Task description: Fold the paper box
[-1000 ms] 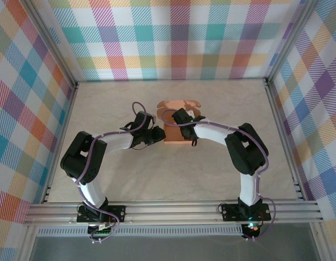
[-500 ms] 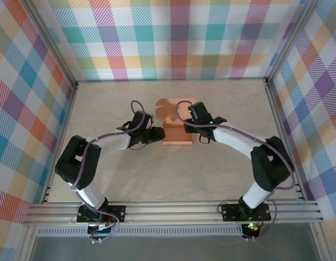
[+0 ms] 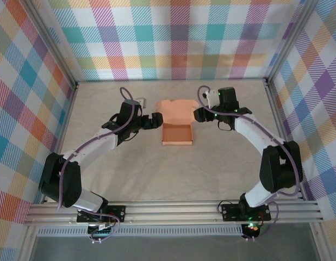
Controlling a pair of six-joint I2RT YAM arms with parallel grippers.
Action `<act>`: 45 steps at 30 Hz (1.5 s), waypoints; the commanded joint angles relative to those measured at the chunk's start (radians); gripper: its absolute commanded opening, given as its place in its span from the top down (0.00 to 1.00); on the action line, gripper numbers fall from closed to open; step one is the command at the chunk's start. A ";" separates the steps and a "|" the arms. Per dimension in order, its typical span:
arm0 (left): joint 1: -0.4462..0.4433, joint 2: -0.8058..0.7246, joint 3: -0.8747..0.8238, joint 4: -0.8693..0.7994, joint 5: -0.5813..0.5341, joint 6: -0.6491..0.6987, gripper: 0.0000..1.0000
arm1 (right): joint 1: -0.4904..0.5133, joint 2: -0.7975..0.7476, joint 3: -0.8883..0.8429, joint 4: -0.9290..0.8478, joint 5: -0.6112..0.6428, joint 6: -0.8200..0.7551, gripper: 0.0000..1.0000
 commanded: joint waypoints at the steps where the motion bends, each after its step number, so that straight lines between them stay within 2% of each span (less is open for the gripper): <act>1: 0.020 -0.016 0.025 -0.036 -0.012 0.055 0.00 | -0.011 0.092 0.105 -0.110 -0.150 -0.240 0.32; 9: 0.029 -0.091 -0.050 -0.041 -0.029 0.097 0.00 | -0.037 0.319 0.417 -0.384 -0.169 -0.463 0.32; 15: 0.031 -0.129 -0.114 -0.030 -0.044 0.093 0.00 | -0.038 0.432 0.597 -0.641 -0.251 -0.674 0.39; 17: 0.032 -0.134 -0.119 -0.035 -0.046 0.096 0.00 | -0.040 0.453 0.641 -0.705 -0.260 -0.711 0.45; 19: 0.032 -0.140 -0.125 -0.035 -0.049 0.098 0.00 | -0.041 0.465 0.672 -0.745 -0.264 -0.734 0.56; 21: 0.032 -0.142 -0.127 -0.031 -0.049 0.099 0.00 | -0.041 0.477 0.698 -0.762 -0.261 -0.744 0.71; 22: 0.032 -0.141 -0.128 -0.030 -0.049 0.099 0.00 | -0.041 0.483 0.710 -0.770 -0.258 -0.747 0.74; 34: 0.032 -0.149 -0.134 -0.036 -0.043 0.099 0.00 | -0.039 0.537 0.797 -0.836 -0.173 -0.765 0.79; 39: 0.034 -0.150 -0.137 -0.032 -0.046 0.104 0.00 | -0.039 0.545 0.807 -0.847 -0.149 -0.774 0.98; 45: 0.035 -0.141 -0.131 -0.012 -0.046 0.116 0.00 | -0.035 0.529 0.793 -0.832 -0.161 -0.783 1.00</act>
